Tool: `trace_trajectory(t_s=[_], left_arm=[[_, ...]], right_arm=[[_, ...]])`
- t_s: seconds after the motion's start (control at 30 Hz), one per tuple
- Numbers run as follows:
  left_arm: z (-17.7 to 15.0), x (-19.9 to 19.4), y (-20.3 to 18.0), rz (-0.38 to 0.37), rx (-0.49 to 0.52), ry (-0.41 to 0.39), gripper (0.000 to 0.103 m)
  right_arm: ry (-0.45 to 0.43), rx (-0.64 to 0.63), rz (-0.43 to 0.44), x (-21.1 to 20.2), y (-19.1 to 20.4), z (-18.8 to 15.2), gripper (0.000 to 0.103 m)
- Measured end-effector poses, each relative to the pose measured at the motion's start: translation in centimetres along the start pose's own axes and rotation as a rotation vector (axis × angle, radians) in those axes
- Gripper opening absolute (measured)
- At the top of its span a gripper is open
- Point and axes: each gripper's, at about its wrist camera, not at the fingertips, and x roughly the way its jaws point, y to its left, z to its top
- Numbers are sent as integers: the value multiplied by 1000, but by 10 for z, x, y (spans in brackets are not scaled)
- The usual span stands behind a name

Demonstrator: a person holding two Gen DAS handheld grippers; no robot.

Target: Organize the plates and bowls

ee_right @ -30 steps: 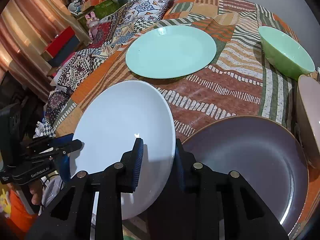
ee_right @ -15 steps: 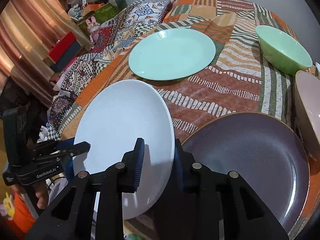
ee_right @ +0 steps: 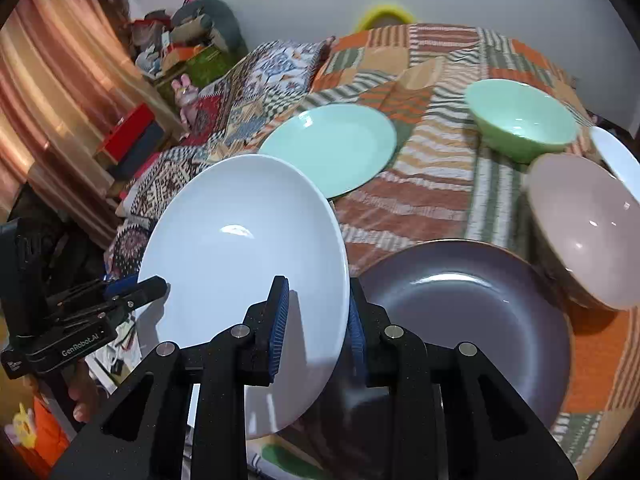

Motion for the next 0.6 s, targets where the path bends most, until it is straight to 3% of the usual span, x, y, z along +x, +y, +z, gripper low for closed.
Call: trace_trajectory(t_s=[0.33, 0.6], left_arm=[[3, 0, -61, -63, 112, -1, 31], [-3, 27, -102, -82, 185, 75, 31]], right_arm=[[-56, 83, -51, -42, -41, -17, 26], [-73, 193, -80, -63, -76, -46, 26]])
